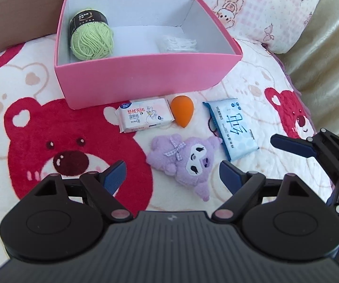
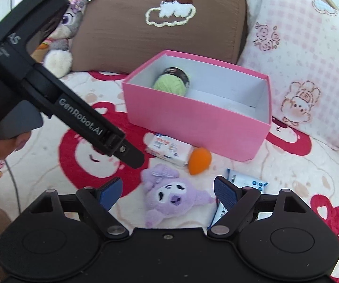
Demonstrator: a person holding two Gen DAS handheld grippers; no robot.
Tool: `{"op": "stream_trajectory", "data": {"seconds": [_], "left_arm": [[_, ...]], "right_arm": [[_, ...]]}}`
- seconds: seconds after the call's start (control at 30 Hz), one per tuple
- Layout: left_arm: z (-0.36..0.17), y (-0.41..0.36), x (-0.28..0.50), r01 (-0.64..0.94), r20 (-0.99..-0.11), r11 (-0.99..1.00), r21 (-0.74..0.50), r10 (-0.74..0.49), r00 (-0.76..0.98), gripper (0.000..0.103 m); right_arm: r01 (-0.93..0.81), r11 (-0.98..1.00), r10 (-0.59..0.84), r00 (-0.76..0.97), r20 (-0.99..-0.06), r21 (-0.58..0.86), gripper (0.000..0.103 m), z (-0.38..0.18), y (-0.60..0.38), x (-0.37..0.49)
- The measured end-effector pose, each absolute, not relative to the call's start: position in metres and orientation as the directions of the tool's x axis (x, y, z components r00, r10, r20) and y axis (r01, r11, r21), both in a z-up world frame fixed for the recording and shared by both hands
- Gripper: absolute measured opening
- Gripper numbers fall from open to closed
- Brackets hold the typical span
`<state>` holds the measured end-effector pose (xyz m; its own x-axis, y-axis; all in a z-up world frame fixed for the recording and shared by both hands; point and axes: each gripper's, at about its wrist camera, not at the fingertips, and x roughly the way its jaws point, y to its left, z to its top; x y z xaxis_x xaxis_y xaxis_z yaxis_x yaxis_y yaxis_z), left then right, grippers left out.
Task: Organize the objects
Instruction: 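Move the left tool toward the purple plush toy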
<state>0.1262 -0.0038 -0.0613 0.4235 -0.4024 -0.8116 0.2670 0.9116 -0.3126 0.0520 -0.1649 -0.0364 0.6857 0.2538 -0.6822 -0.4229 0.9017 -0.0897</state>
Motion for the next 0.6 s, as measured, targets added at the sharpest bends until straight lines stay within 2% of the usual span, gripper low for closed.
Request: {"op": "stream_trajectory", "data": {"seconds": [0.2,0.37,0.6], "left_arm": [[-0.078,0.000,0.133,0.261,-0.796,0.906,-0.332,-0.418,0.437,0.086],[-0.095,0.005,0.144,0.226,-0.799,0.909,-0.349,-0.415,0.435,0.086],[-0.116,-0.001,0.148,0.227,-0.793,0.902,-0.366,-0.431,0.432,0.086]], "right_arm": [[-0.377,0.926,0.256,0.689,-0.678,-0.032,0.087,-0.052,-0.169,0.063],[-0.302,0.946,0.288,0.620,-0.730,0.117,0.087,-0.070,-0.169,0.079],[-0.266,0.955,0.268,0.590,-0.762,0.130,0.087,-0.091,-0.165,0.082]]}}
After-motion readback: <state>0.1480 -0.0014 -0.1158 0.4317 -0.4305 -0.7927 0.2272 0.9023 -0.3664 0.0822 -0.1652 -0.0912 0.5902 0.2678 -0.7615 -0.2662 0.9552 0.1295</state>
